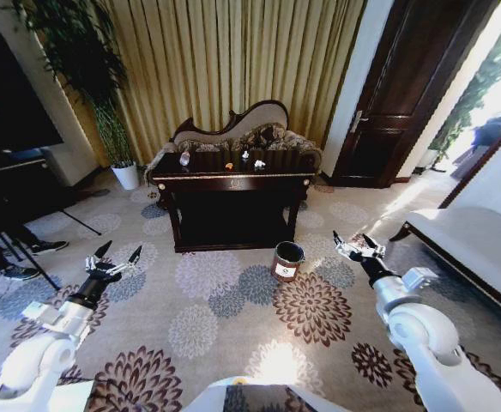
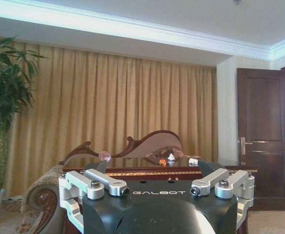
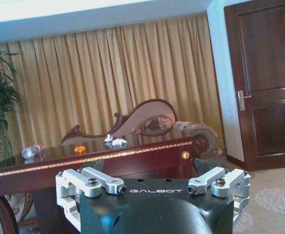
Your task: Move to the front of the table and place the trash on the table into the trash bin.
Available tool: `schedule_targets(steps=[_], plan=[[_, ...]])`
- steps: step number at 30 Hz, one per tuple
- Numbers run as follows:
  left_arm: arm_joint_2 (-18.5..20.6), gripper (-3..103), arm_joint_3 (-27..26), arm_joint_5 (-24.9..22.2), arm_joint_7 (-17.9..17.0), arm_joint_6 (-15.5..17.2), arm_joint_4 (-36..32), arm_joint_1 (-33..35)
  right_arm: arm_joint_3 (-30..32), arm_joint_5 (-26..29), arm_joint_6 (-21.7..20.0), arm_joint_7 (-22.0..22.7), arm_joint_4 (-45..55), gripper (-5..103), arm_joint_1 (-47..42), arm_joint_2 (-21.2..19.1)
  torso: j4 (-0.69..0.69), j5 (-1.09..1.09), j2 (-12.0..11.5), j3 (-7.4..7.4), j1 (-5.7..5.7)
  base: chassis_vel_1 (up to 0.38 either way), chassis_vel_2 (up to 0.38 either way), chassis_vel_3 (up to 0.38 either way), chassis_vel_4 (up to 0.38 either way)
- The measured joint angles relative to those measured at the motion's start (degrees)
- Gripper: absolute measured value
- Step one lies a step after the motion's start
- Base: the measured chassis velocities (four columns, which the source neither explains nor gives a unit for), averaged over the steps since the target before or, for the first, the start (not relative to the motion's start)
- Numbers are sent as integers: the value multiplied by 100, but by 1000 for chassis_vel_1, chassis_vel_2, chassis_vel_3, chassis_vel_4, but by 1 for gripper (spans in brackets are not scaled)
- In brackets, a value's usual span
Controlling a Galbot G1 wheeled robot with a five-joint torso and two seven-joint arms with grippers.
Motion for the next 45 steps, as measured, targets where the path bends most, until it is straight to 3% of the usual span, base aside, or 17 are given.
schedule_targets(steps=[21,45], plan=[[-40,100,46,32,42,-18,27,-12,-59,-730,225,0,-74,100,-214,300,-1,1,0,0,-2,-6,13,3,-14],[-163,100,72,118,206,-28,-30,50,-87,-751,226,0,-166,100,-187,307,-1,1,0,1,0,-178,262,178,-266]])
